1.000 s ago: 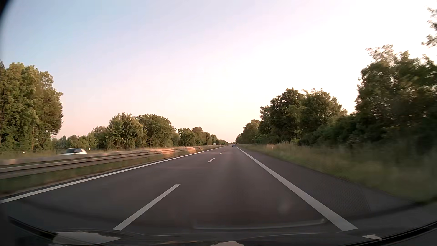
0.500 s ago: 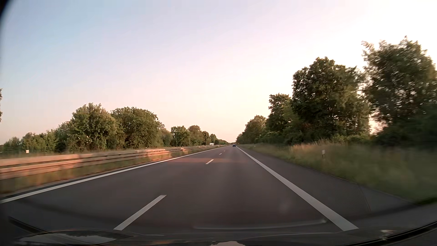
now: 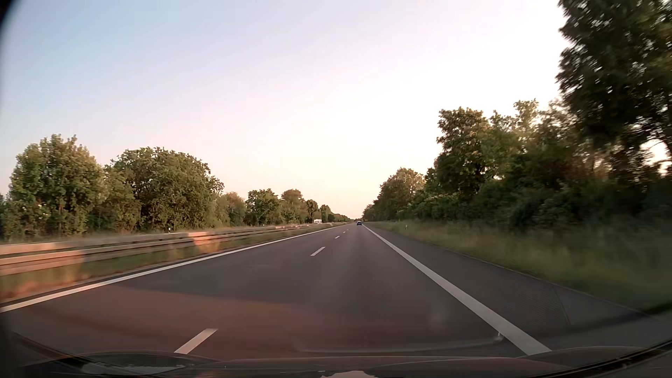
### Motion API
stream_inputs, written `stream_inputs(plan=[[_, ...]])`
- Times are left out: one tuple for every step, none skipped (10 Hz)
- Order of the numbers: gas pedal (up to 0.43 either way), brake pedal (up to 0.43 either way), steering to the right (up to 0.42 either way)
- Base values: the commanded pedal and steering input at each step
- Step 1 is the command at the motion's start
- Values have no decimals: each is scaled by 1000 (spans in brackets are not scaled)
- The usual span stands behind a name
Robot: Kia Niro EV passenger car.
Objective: Follow the waypoints while adhering to traffic rules and regulations
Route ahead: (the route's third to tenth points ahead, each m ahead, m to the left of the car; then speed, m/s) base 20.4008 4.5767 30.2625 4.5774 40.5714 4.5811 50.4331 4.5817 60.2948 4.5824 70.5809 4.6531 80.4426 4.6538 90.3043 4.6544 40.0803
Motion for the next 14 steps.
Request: stream_inputs(plan=[[358,12,0],[358,18,-2],[370,18,-3],[370,18,-3],[370,12,-3],[378,18,-3],[378,18,-3],[390,18,-3],[398,18,-3],[398,12,-3],[409,18,-3],[421,18,-3],[429,18,-3],[429,18,-3]])
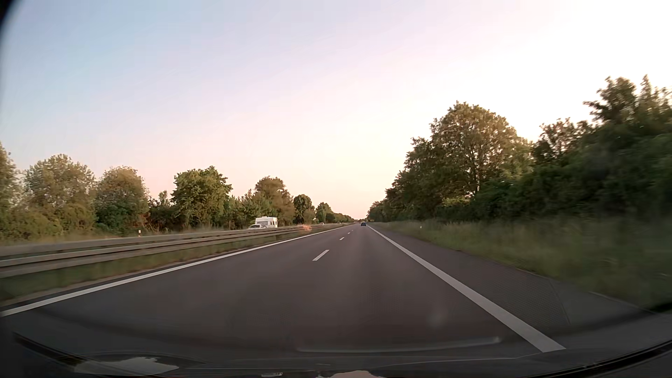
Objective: Follow the waypoints while adhering to traffic rules and regulations
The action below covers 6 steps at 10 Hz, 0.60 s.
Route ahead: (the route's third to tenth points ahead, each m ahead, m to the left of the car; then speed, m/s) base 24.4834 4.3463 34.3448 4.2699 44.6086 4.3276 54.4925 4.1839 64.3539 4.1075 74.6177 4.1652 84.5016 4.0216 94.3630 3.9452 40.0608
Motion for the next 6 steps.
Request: stream_inputs(plan=[[429,18,-3],[429,12,-2],[429,12,-1],[429,18,0],[429,12,2],[429,18,2]])
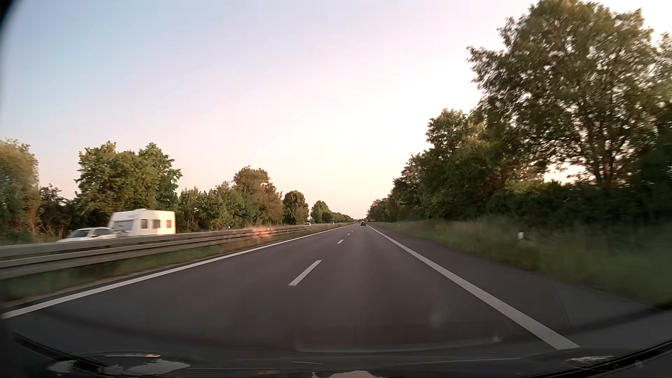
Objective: Follow the waypoints while adhering to traffic rules and regulations
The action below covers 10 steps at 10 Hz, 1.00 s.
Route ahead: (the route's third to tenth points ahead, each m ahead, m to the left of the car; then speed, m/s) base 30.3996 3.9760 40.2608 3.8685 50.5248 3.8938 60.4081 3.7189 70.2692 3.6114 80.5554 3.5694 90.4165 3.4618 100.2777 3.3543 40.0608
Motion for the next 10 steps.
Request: stream_inputs(plan=[[429,18,2],[429,12,2],[429,12,2],[429,12,2],[429,18,2],[429,18,2],[429,18,1],[429,18,2],[429,18,1],[429,18,0]])
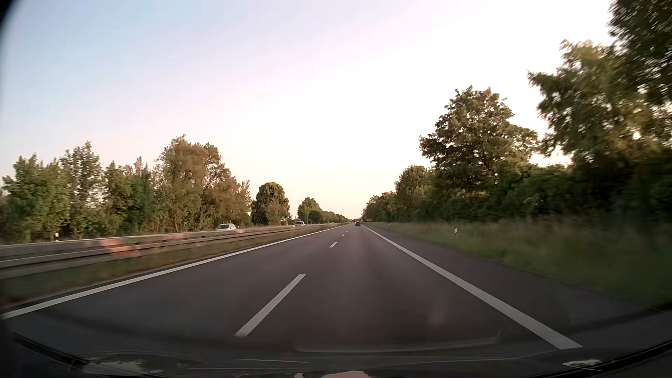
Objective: Follow the waypoints while adhering to traffic rules and regulations
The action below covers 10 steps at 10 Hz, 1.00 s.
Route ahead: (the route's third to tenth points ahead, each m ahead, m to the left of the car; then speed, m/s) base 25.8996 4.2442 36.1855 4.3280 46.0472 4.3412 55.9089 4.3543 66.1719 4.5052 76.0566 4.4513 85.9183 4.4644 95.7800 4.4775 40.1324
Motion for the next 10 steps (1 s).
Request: stream_inputs(plan=[[429,18,0],[429,18,-1],[429,18,-2],[429,18,-2],[429,12,-3],[429,18,-3],[429,18,-3],[429,18,-3],[429,12,-3],[429,18,-3]])
